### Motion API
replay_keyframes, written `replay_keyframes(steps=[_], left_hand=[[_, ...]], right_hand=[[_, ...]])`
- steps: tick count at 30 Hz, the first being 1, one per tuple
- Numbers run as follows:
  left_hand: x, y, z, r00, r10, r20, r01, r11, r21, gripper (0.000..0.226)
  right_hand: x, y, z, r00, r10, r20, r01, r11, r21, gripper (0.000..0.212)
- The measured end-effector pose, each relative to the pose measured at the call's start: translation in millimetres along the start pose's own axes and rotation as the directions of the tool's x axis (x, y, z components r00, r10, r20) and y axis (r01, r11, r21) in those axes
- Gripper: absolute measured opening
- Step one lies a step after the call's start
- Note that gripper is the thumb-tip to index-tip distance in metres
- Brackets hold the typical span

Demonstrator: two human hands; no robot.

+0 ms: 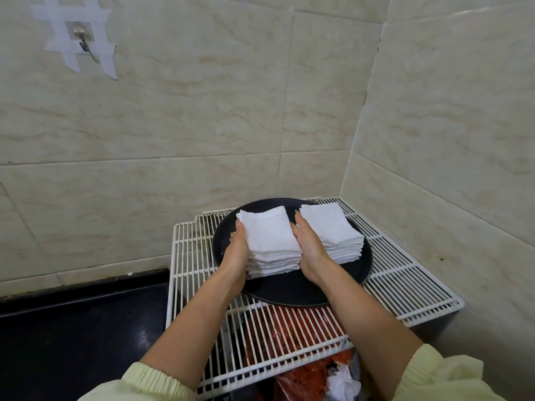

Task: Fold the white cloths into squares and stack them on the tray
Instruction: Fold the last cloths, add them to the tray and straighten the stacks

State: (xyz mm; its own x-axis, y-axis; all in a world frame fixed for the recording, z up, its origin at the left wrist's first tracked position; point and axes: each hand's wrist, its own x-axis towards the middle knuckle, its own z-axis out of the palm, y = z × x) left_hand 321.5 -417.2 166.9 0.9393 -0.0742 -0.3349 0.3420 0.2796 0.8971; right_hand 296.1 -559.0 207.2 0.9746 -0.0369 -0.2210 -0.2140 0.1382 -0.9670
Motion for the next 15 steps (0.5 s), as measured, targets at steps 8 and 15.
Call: replay_keyframes(steps=[8, 15], left_hand=[[-9.3, 16.5, 4.9, 1.000, -0.007, 0.004, 0.007, 1.000, 0.009, 0.079], [-3.0, 22.6, -8.0, 0.999, 0.002, 0.047, -0.005, 0.998, 0.070, 0.080]], right_hand=[[7.2, -6.8, 1.2, 0.997, 0.071, 0.010, -0.070, 0.992, -0.108, 0.064], [11.5, -12.3, 1.7, 1.000, -0.001, -0.010, -0.001, 0.982, -0.187, 0.075]])
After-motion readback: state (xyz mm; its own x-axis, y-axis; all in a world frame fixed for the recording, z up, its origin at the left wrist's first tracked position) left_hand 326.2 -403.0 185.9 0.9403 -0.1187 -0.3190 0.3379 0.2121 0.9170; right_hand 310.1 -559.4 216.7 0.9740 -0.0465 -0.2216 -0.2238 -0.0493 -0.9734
